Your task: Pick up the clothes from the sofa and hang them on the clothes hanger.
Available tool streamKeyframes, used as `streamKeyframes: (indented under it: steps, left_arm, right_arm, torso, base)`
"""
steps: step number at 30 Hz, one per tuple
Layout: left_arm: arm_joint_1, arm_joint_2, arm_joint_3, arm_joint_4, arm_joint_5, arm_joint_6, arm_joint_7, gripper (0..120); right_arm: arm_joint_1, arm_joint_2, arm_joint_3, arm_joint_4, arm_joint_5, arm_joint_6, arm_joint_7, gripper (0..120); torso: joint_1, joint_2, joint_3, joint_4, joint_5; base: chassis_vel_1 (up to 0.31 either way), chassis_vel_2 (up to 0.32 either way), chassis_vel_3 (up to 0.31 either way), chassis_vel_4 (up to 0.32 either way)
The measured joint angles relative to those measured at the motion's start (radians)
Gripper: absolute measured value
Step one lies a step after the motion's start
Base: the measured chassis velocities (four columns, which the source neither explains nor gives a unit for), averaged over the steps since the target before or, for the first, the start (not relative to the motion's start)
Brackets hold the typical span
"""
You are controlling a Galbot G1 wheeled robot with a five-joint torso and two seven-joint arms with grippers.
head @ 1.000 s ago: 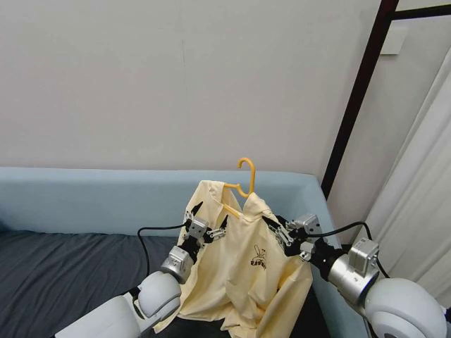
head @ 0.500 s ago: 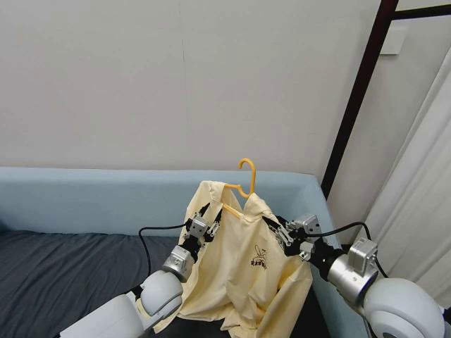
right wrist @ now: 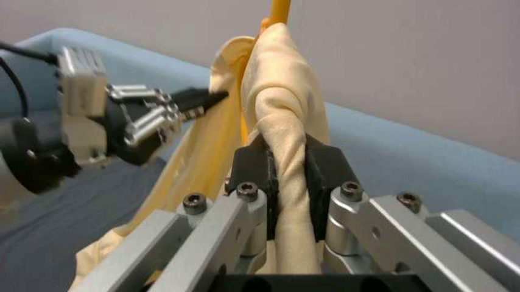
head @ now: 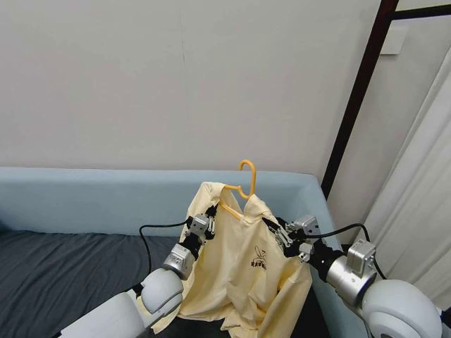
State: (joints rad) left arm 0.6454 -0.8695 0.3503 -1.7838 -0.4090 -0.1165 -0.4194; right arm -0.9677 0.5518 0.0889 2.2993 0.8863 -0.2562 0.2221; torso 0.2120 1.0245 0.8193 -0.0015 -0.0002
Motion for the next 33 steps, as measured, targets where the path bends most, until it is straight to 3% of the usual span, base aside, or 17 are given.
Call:
streamKeyframes:
  steps: [9, 13, 18, 24, 33]
  left_arm:
    - [-0.053, 0.034, -0.006, -0.082, -0.064, 0.007, 0.011, 0]
    - [-0.180, 0.044, 0.052, -0.107, -0.125, 0.016, 0.034, 0]
    - [-0.254, 0.047, 0.106, -0.136, -0.159, 0.022, 0.060, 0]
    - [-0.192, 0.092, 0.121, -0.202, -0.146, 0.001, 0.127, 0]
    - [-0.060, 0.147, 0.078, -0.210, -0.061, -0.031, 0.148, 0]
  right_arm:
    - [0.015, 0.010, -0.021, -0.057, -0.066, -0.003, 0.003, 8]
    - [0.021, 0.020, -0.034, -0.085, -0.098, -0.007, 0.005, 8]
    - [0.031, 0.018, -0.034, -0.087, -0.084, -0.011, 0.018, 8]
    - [0.054, 0.018, -0.023, -0.087, -0.010, -0.024, 0.061, 8]
    - [0.061, 0.025, -0.017, -0.060, 0.037, -0.025, 0.076, 8]
  torso:
    - [0.000, 0.000, 0.000, 0.0001, 0.0001]
    - [0.000, 0.000, 0.000, -0.0001, 0.0001]
    - [0.000, 0.000, 0.000, -0.0003, 0.0002]
    - [0.000, 0.000, 0.000, 0.0001, 0.0000]
    - [0.000, 0.000, 0.000, 0.0000, -0.0001]
  base:
    - [0.000, 0.000, 0.000, 0.000]
    - [0.000, 0.000, 0.000, 0.000]
    - [0.000, 0.000, 0.000, 0.000]
    - [0.000, 0.000, 0.000, 0.000]
    - [0.000, 0.000, 0.000, 0.000]
